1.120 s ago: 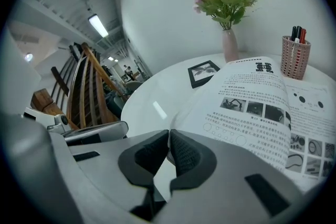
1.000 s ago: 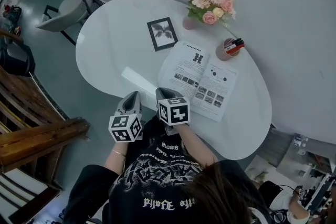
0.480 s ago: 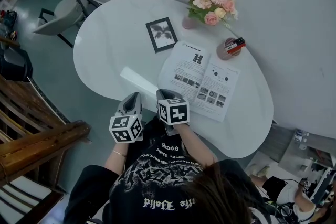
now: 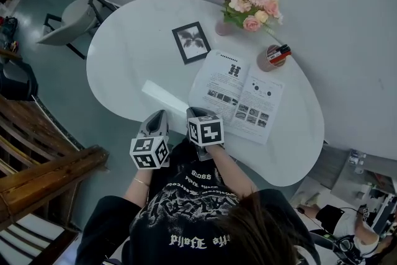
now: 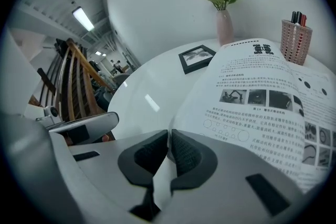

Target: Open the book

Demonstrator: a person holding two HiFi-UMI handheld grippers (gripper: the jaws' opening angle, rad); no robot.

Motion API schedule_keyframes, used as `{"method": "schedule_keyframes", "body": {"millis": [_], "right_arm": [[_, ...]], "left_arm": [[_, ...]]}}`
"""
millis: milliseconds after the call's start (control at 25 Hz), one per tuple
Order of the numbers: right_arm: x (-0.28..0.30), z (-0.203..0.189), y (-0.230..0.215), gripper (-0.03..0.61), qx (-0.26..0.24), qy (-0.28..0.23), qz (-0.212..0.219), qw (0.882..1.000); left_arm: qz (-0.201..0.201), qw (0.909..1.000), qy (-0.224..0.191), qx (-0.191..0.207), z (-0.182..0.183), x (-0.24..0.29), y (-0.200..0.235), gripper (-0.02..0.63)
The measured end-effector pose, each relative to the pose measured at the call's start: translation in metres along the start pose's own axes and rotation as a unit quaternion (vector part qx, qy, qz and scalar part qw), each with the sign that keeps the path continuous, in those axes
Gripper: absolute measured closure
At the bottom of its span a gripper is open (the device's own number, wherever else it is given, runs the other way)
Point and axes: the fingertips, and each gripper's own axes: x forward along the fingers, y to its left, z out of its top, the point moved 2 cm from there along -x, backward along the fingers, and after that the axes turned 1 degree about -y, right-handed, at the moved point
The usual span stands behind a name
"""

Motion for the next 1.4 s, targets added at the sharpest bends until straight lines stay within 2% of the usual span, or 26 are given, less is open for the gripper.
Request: {"method": "schedule_keyframes", "body": {"millis": [520, 680, 880, 960, 1160, 1400], "right_arm": [[0.008, -0.005, 0.002, 0.512, -0.007, 0.013, 0.007, 1.0], [0.006, -0.003, 0.006, 0.466, -0.005, 0.007, 0.02, 1.0], [0.005, -0.003, 0.014, 0.403, -0.004, 0.002, 0.06, 0.998], [0.001, -0.002, 0.017, 0.399, -0.013, -0.002, 0.066, 0.998], [-0.015, 0.001, 0.023, 0.399, -0.045, -0.023, 0.073, 0.996], [-0.052, 0.021, 0.022, 0.396, -0.039, -0.084, 0.083, 0.992]], "left_arm": [[-0.003, 1.0, -0.004, -0.001, 0.002, 0.003, 0.006, 0.59], [-0.004, 1.0, -0.001, -0.001, 0.001, 0.003, 0.003, 0.589], [-0.007, 1.0, 0.001, 0.0, -0.001, 0.001, 0.0, 0.591], [-0.007, 1.0, 0.0, 0.0, -0.002, 0.001, -0.001, 0.591], [-0.014, 0.9999, -0.004, 0.006, -0.002, 0.001, -0.012, 0.59], [-0.029, 0.9994, -0.01, 0.015, 0.002, 0.002, -0.031, 0.589]]}}
